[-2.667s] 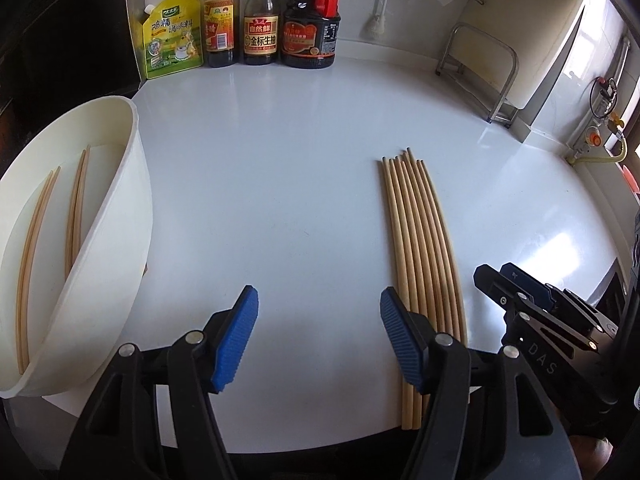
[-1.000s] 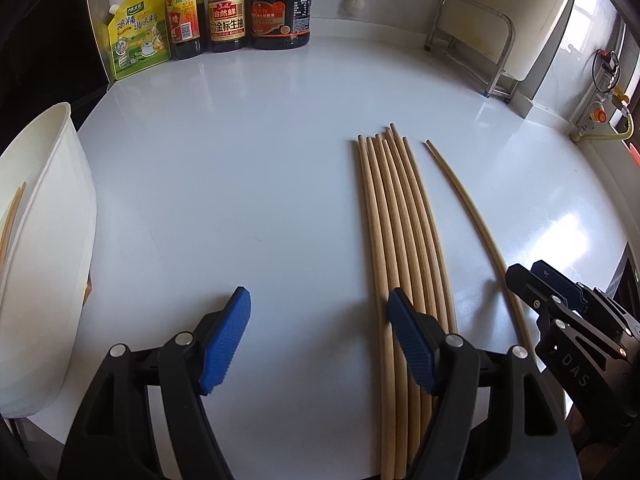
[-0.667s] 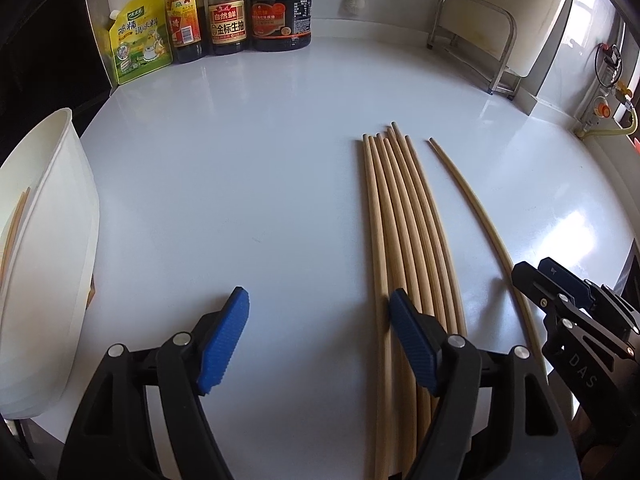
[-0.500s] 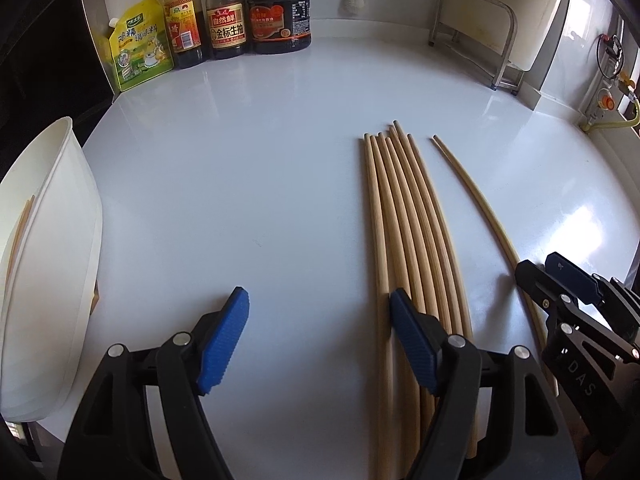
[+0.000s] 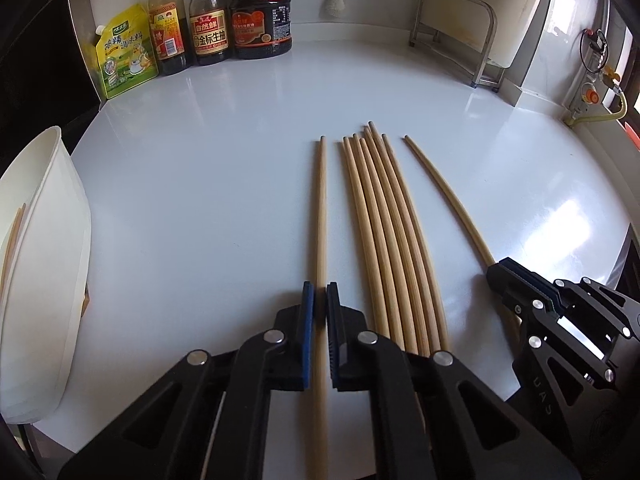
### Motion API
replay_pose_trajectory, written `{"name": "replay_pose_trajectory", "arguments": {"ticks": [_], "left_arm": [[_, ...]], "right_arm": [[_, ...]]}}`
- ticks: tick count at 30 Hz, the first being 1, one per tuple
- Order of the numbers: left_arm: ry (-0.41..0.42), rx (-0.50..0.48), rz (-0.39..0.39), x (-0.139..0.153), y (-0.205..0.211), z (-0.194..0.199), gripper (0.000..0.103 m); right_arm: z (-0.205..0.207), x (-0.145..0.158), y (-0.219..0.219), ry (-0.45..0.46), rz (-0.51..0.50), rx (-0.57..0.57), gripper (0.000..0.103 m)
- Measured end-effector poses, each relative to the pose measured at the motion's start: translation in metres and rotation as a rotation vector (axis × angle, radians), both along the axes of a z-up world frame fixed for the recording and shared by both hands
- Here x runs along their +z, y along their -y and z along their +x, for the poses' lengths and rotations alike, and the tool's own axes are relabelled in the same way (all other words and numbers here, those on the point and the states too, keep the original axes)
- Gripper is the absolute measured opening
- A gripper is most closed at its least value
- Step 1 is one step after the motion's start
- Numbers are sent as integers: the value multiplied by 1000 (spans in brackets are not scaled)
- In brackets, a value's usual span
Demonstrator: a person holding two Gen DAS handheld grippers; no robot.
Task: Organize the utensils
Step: 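Close the left tool on one chopstick while the right tool grasps another, then carry both held chopsticks over the white basin with both tools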
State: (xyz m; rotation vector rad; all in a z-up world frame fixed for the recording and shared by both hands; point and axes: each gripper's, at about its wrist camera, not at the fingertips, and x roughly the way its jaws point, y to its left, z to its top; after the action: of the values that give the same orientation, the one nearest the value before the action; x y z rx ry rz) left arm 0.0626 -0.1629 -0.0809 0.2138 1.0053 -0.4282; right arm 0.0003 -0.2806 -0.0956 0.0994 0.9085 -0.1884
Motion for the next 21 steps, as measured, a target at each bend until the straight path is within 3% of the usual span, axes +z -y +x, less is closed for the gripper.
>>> {"name": "replay_pose_trajectory", "arguments": {"ticks": [3,10,21], "left_arm": [[-19,8,-13,0,-6,-1,7],[-32,33,-68,15,-29,-11,7],[124,70,-214,103,-84,-25,7]], "right_arm": [[-4,2,9,14,91,-22,6],[-15,17,10,66,163,-41,6],[-5,74,-38,184,217,63,6]]}}
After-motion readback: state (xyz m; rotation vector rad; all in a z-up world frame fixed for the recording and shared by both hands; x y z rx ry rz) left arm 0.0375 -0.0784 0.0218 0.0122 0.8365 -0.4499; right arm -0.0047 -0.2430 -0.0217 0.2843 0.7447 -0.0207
